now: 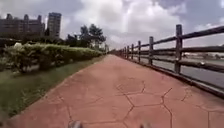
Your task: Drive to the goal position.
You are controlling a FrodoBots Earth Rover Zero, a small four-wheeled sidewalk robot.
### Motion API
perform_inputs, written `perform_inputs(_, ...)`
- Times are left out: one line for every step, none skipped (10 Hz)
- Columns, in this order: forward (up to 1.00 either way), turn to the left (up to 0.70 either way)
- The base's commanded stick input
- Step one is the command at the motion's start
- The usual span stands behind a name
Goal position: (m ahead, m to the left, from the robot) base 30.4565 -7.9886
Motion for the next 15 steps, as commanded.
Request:
perform_inputs(0.85,0.11)
perform_inputs(0.85,0.11)
perform_inputs(0.85,0.11)
perform_inputs(0.85,0.11)
perform_inputs(0.85,0.11)
perform_inputs(0.85,0.11)
perform_inputs(0.85,0.11)
perform_inputs(0.85,0.11)
perform_inputs(0.85,-0.06)
perform_inputs(0.85,-0.23)
perform_inputs(0.85,-0.23)
perform_inputs(0.85,-0.23)
perform_inputs(0.85,-0.23)
perform_inputs(0.85,-0.14)
perform_inputs(0.85,0.02)
